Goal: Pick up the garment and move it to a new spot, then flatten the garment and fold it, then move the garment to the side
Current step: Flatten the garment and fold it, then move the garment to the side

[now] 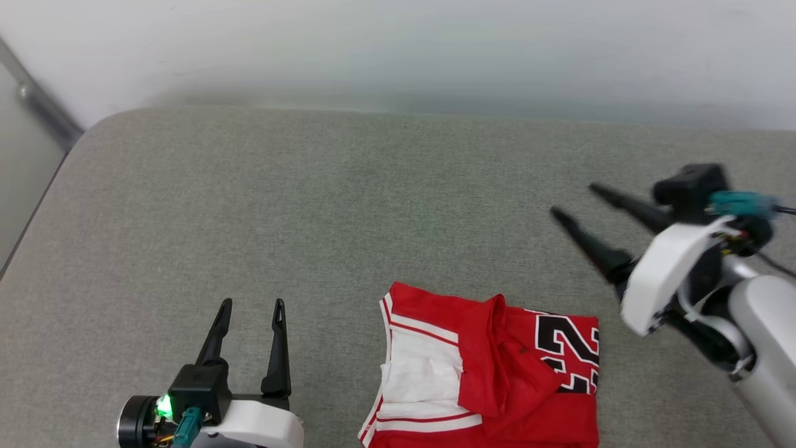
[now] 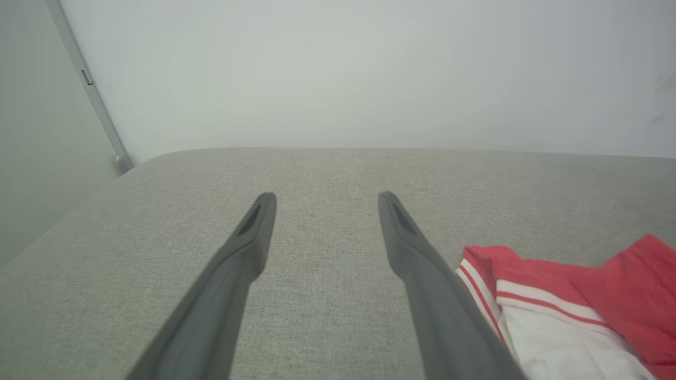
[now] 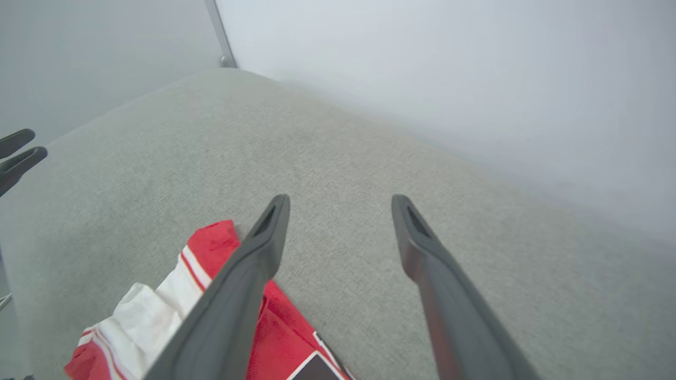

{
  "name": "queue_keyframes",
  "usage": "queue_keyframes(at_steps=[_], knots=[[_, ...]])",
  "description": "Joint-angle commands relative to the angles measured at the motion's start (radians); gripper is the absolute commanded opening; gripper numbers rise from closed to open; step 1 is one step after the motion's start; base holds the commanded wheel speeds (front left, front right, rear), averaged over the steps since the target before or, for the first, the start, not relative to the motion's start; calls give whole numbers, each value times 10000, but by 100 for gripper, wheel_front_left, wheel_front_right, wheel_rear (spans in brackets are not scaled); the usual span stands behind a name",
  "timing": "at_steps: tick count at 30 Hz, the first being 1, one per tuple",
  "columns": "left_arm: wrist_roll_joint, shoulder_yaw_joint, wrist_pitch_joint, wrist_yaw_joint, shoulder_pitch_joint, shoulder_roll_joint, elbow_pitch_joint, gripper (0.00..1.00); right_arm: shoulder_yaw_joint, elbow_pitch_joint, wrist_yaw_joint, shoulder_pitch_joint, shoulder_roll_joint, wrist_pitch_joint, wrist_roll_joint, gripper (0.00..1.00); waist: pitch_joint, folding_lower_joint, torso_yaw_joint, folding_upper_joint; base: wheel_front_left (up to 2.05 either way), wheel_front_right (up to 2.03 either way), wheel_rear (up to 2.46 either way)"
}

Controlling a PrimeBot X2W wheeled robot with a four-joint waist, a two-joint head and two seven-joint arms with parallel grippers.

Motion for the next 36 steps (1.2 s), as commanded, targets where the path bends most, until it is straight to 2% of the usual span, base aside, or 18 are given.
queue_keyframes(at_steps=[1, 5, 6, 11, 14, 20, 25, 30, 36], knots=[[62, 49, -43, -25, 112, -12, -47, 100, -750, 112, -4, 350, 144, -924, -592, 100, -112, 0, -161, -1, 0, 0, 0], [94, 107, -43, -58, 190, -10, -50, 100, -2381, 311, -4, 943, 693, -2587, -1845, 100, -216, 0, -316, -1, 0, 0, 0], [94, 107, -43, -58, 190, -10, -50, 100, -2381, 311, -4, 943, 693, -2587, -1845, 100, -216, 0, -316, -1, 0, 0, 0], [106, 218, -44, -90, 312, -11, -11, 100, -3946, 317, -4, 2041, 1526, -4180, -3144, 100, -409, 0, -456, -1, 0, 0, 0], [118, 305, -43, -153, 366, -11, 2, 100, -4661, 200, -4, 2771, 2046, -4689, -3663, 100, -516, 0, -499, -1, 0, 0, 0], [173, 389, -43, -244, 469, -12, -16, 100, -5776, -253, -4, 4220, 3173, -5030, -4359, 100, -690, 0, -510, -1, 0, 0, 0], [178, 364, -44, -215, 600, -13, -74, 100, -6306, -634, -4, 5209, 3961, -5064, -4690, 100, -813, 0, -482, -1, 0, 0, 0], [191, 353, -43, -207, 759, -13, -82, 100, -6550, -960, -4, 6081, 4437, -5056, -4942, 100, -954, 0, -456, -1, 0, 0, 0], [245, 427, -43, -242, 836, -11, -61, 100, -6622, -1201, -4, 6574, 4684, -5058, -5183, 100, -1059, 0, -470, -1, 0, 0, 0]])
